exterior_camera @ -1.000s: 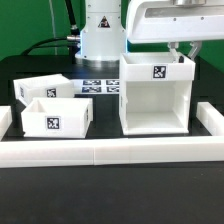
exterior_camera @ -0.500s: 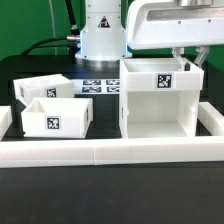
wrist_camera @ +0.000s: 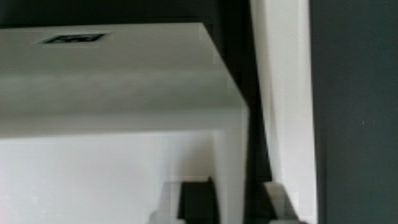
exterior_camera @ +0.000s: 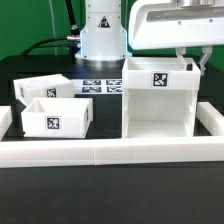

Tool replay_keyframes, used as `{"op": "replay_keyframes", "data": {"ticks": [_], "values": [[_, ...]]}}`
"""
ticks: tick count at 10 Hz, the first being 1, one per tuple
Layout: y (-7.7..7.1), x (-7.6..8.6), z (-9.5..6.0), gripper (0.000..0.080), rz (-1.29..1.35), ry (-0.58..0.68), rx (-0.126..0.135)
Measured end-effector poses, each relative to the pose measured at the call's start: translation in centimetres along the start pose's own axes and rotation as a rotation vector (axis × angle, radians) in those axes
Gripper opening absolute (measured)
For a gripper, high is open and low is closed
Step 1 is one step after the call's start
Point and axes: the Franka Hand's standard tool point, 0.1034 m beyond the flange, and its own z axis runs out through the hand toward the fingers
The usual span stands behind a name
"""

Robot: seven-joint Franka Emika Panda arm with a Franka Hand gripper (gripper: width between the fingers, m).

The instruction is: Assemble drawer

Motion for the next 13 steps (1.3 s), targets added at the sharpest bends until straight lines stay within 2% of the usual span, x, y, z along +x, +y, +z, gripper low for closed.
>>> {"op": "replay_keyframes", "data": {"ticks": [1,6,10,11,13], "values": [[0.0,0.0,0.0,0.0038,0.070,-0.004,0.006],[0.8,1.9,-0.1,0.0039,0.479,0.010,0.023],[0.0,1.9,-0.4,0.0039,0.695,-0.001,0.057],[0.1,1.9,-0.4,0.0039,0.743,-0.008,0.065],[1.1,2.4,-0.3,0.0039,0.945,-0.032,0.093]]}}
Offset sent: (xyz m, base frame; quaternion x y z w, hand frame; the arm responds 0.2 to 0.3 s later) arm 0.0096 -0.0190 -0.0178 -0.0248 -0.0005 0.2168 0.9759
